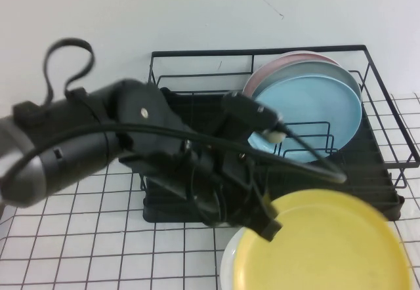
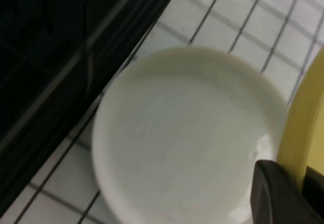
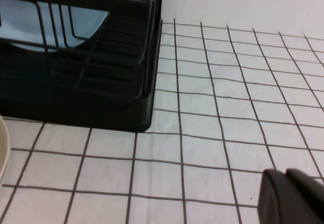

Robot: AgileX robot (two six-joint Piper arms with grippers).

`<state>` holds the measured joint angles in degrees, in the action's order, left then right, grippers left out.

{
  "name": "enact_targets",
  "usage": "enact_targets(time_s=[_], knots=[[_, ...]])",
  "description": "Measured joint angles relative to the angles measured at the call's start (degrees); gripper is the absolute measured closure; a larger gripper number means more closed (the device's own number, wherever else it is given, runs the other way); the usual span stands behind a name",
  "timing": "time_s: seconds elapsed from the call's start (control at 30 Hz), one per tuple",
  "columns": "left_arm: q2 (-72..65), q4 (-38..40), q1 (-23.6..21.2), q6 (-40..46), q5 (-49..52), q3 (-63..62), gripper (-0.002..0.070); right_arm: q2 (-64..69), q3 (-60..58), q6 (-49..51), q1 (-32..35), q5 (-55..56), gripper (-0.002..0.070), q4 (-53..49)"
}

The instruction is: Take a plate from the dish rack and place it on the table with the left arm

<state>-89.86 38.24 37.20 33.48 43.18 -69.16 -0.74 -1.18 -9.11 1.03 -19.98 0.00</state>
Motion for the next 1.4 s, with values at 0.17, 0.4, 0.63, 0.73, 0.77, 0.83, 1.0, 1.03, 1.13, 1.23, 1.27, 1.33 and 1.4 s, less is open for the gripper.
enact_targets(time_s=[0.17, 0.4, 0.63, 0.73, 0.77, 0.83, 1.0, 1.03, 1.13, 1.23, 1.27, 1.33, 1.4], knots=[[-4.16, -7.96, 0.00, -7.33, -3.93, 2.45, 0.0671, 0.00, 0.00, 0.00, 0.00, 0.00, 0.0680, 0.00], [-9.60, -8.98, 0.00, -8.51, -8.96, 2.44, 0.0671, 0.00, 0.00, 0.00, 0.00, 0.00, 0.0680, 0.00], [-10.86, -11.81, 0.00, -8.63, -13.54, 2.44, 0.0671, 0.00, 0.00, 0.00, 0.00, 0.00, 0.0680, 0.00], [-10.86, -12.45, 0.00, -8.73, -13.54, 2.44, 0.0660, 0.00, 0.00, 0.00, 0.00, 0.00, 0.0680, 0.00], [-10.86, -12.61, 0.00, -8.73, -13.54, 2.44, 0.0642, 0.00, 0.00, 0.00, 0.00, 0.00, 0.0680, 0.00], [-10.86, -13.46, 0.00, -8.73, -13.30, 2.44, 0.0577, 0.00, 0.00, 0.00, 0.00, 0.00, 0.0680, 0.00], [-10.75, -15.07, 0.00, -8.94, -12.57, 2.44, 0.0315, 0.00, 0.00, 0.00, 0.00, 0.00, 0.0680, 0.00], [-10.43, -15.75, 0.00, -9.78, -12.31, 2.44, 0.0297, 0.00, 0.00, 0.00, 0.00, 0.00, 0.0680, 0.00], [-8.97, -19.16, 0.00, -14.04, -11.13, 2.44, 0.0361, 0.00, 0.00, 0.00, 0.00, 0.00, 0.0680, 0.00], [-6.25, -24.49, 0.00, -18.70, -9.76, 2.44, 0.0557, 0.00, 0.00, 0.00, 0.00, 0.00, 0.0680, 0.00], [-4.97, -26.68, 0.00, -20.43, -9.25, 2.44, 0.0598, 0.00, 0.00, 0.00, 0.00, 0.00, 0.0680, 0.00], [-2.29, -30.57, 0.00, -24.17, -8.46, 2.44, 0.0640, 0.00, 0.00, 0.00, 0.00, 0.00, 0.0680, 0.00], [1.30, -34.89, 0.00, -28.33, -7.31, 2.44, 0.0660, 0.00, 0.00, 0.00, 0.00, 0.00, 0.0680, 0.00]])
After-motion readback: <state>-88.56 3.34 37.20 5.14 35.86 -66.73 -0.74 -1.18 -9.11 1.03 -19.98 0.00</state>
